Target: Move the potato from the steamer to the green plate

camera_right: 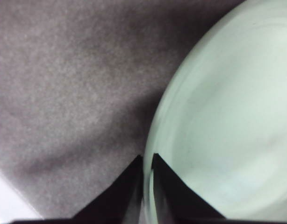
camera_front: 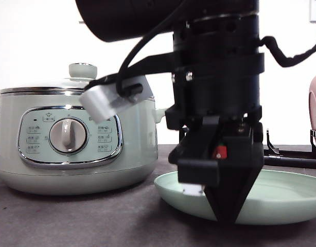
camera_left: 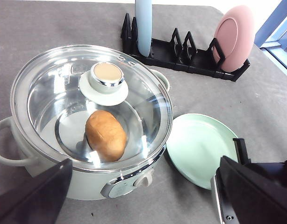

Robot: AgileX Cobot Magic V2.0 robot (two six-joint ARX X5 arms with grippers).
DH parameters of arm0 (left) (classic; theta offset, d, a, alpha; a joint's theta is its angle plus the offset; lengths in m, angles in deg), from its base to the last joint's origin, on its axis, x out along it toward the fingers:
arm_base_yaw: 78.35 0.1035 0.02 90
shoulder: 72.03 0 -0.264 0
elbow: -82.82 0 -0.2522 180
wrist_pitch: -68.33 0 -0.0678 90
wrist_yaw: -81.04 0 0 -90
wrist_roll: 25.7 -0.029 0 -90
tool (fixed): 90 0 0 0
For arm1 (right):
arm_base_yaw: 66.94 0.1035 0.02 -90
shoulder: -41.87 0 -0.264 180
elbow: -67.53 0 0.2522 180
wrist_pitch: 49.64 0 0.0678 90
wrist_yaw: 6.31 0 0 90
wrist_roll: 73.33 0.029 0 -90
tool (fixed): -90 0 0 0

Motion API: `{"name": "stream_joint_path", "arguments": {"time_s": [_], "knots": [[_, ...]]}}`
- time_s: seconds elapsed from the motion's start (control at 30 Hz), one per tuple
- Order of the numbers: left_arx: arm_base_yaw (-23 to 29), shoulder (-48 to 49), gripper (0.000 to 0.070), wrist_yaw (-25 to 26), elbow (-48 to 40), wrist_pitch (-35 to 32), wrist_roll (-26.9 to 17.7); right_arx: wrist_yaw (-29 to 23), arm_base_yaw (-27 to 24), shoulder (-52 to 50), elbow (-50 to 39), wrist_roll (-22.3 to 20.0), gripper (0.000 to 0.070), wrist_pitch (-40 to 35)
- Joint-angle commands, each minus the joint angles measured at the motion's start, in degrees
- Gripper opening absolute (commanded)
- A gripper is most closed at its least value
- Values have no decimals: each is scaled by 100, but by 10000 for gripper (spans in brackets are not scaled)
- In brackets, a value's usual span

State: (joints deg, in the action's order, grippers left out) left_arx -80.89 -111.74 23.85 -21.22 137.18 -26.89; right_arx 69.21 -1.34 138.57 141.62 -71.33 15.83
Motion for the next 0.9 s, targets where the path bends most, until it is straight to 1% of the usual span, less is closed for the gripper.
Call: {"name": "stream_joint_path", "arguments": {"time_s": [0.0, 0.07, 0.13, 0.3, 0.43, 0.67, 0.87], "knots": [[-11, -33, 641, 17, 116, -52, -92, 171, 66, 178, 37, 98, 128, -14], [-11, -33, 641, 17, 116, -52, -92, 200, 66, 182, 37, 124, 278, -22], [-11, -33, 641, 17, 116, -52, -92, 204, 66, 177, 37, 177, 366, -26], [-11, -33, 641, 17, 116, -53, -92, 210, 66, 103, 41, 184, 370, 46], [-11, -33, 641, 17, 116, -55, -92, 250, 66, -199, 46, 184, 370, 101], [-11, -33, 641, 17, 116, -55, -90, 329, -22, -1339, 145, 181, 370, 152], [-11, -33, 641, 17, 116, -59, -72, 586, -363, -2346, 551, 140, 370, 111]]}}
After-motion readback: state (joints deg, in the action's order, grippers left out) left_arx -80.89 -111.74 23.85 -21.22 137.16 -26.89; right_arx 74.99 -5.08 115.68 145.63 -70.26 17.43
